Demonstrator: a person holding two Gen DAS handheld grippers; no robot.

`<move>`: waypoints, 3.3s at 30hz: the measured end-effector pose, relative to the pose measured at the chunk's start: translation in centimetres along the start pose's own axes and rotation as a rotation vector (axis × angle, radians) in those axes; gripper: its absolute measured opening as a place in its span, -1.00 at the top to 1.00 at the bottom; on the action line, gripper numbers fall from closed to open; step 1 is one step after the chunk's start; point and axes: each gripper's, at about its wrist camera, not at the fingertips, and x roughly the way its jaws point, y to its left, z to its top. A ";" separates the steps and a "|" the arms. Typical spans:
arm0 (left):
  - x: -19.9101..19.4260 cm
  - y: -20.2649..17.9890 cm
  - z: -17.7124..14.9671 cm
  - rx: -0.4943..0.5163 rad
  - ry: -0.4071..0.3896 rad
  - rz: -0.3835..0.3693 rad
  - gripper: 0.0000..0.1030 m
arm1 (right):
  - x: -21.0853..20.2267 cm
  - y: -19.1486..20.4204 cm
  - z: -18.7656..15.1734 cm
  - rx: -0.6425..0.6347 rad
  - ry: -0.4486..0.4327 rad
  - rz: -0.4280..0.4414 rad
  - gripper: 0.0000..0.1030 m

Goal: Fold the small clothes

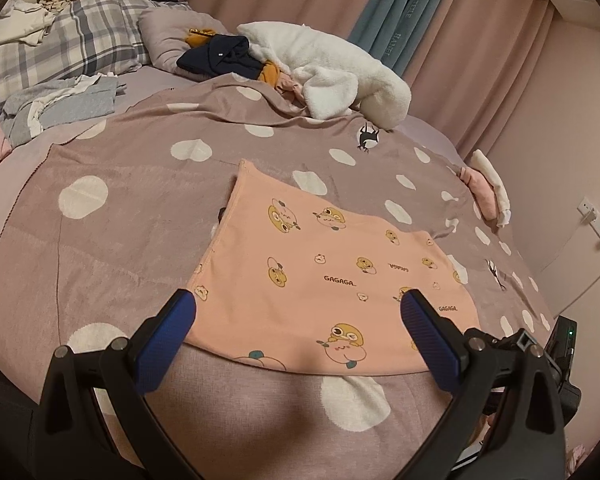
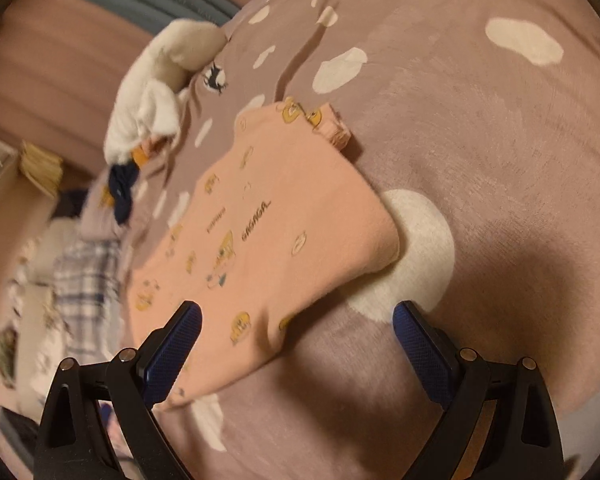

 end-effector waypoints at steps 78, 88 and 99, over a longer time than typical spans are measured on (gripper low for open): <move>1.0 4.3 0.0 -0.060 0.075 0.084 -0.99 | 3.7 8.1 2.9 -0.363 -0.305 0.063 0.66; 1.0 6.7 0.7 -0.138 0.068 0.109 -0.99 | 7.4 15.0 -0.7 -0.510 -0.136 0.245 0.66; 0.0 9.3 0.9 -0.188 0.053 0.160 -0.99 | 10.5 18.5 -7.0 -0.748 0.017 0.215 0.66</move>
